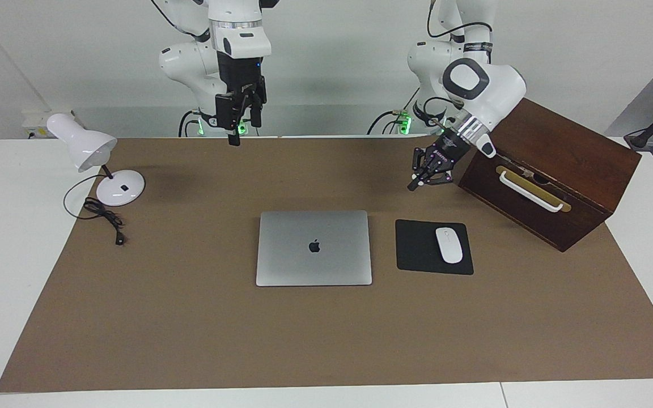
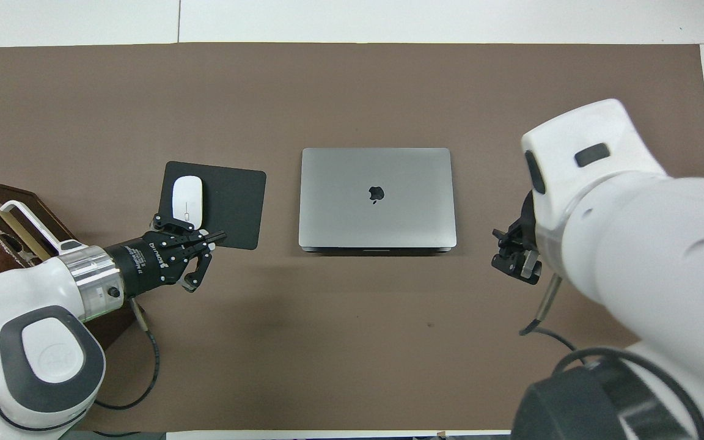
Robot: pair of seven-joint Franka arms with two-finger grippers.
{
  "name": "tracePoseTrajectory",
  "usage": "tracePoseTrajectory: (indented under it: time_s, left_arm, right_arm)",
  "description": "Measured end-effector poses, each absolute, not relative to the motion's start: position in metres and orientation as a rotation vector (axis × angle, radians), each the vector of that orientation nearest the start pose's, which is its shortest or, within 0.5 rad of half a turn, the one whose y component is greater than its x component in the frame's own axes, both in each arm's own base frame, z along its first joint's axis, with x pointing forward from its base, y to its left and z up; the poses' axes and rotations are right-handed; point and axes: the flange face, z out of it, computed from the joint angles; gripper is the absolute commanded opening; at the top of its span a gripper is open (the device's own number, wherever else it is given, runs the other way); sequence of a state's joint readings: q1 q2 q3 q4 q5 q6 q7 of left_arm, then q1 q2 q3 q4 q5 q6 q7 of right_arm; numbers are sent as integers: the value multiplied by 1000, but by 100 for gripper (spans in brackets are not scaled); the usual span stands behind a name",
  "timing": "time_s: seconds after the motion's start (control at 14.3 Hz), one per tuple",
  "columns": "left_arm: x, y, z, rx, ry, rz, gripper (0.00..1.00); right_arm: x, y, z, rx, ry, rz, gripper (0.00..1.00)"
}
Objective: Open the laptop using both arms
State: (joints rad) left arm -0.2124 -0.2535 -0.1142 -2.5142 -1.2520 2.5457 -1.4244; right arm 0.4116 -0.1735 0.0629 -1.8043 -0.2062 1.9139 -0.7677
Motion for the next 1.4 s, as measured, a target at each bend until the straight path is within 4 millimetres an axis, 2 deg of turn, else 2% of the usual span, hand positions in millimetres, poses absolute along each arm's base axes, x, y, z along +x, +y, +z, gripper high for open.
tracePoseTrajectory:
  time_s: [0.28,0.56,0.91,1.12,1.26,1.4]
  left_arm:
    - [439,-133,339,1168,1984,-568,0]
    - [436,-133,305,1180,1898,-522,0]
    - [423,-160,256,1201,1777,-530,0]
    - [426,-165,242,1211,1759,-538,0]
    - [428,-168,242,1204,1754,-542,0]
    - [427,-179,243,1196,1744,-553,0]
  right_arm:
    - [467,259,617,-2575,-2263,-471,100]
    - [462,273,590,-2519,-2350,-500,100]
    - [465,298,549,-2439,-2414,-489,100]
    - [476,312,518,-2413,-2465,-477,100]
    - [480,324,496,-2425,-2470,-481,100]
    - [482,338,473,-2463,-2442,-489,100]
